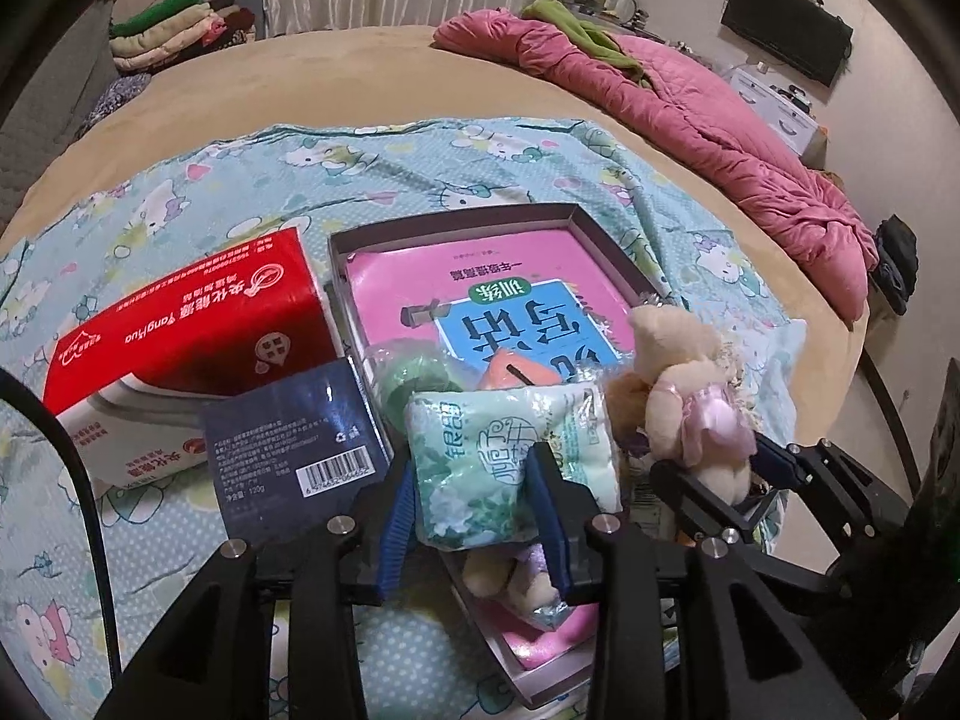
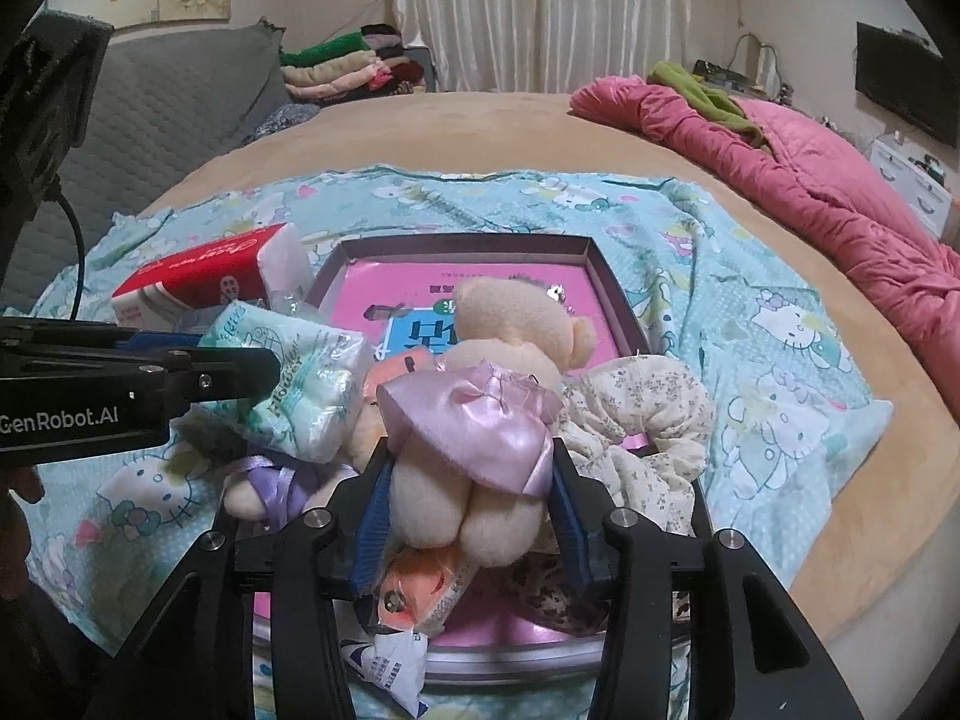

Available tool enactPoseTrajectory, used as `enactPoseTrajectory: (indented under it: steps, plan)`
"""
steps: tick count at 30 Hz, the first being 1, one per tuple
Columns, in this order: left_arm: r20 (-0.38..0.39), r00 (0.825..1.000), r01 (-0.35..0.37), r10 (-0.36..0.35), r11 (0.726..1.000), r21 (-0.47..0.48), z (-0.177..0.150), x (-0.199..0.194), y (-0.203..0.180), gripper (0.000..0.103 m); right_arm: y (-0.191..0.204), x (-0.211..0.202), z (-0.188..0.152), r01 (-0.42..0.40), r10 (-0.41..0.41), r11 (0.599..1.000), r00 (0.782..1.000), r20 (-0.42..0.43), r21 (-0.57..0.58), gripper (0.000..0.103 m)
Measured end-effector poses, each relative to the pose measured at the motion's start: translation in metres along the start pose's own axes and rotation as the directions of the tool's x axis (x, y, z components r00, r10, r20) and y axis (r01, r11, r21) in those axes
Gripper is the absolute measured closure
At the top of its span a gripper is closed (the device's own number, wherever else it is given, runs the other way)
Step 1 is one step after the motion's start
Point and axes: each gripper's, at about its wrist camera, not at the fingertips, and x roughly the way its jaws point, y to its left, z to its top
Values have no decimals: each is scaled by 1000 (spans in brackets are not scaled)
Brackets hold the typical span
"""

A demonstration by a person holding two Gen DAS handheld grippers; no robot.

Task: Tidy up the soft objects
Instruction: 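Open both tools to release the diaper pack and teddy bear onto the tray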

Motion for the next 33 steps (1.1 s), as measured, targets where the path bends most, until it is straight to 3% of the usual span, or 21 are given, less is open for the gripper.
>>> enactPoseTrajectory:
  steps: [9, 33]
  plan:
    - [-9, 1000, 13, -13, 1000, -22, -2, 2, 7, 64, 1, -6, 0, -2, 2, 1000, 1000, 21, -4, 52]
    - [9, 999, 32, -32, 999, -2, -6, -15, 5, 49, -2, -23, 1, 35, -37, 999, 998, 52, 38, 31]
